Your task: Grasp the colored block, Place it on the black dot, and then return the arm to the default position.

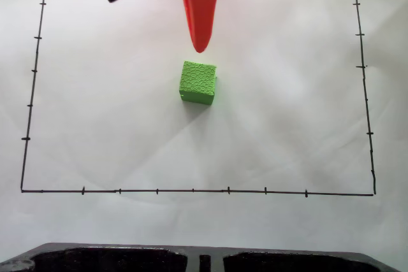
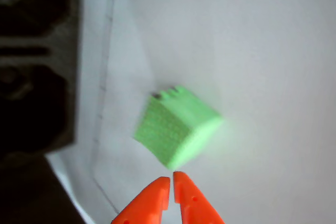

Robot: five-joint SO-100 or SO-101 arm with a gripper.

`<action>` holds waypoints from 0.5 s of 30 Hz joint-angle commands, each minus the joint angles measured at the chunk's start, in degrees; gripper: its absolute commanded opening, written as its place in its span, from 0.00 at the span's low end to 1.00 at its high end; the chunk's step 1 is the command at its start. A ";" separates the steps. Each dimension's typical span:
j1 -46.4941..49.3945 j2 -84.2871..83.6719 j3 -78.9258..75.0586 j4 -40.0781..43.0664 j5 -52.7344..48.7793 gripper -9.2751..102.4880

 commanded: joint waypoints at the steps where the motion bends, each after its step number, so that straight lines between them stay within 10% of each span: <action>1: 1.23 0.70 -0.26 1.05 1.23 0.08; 15: 0.70 0.79 -0.26 0.88 1.14 0.08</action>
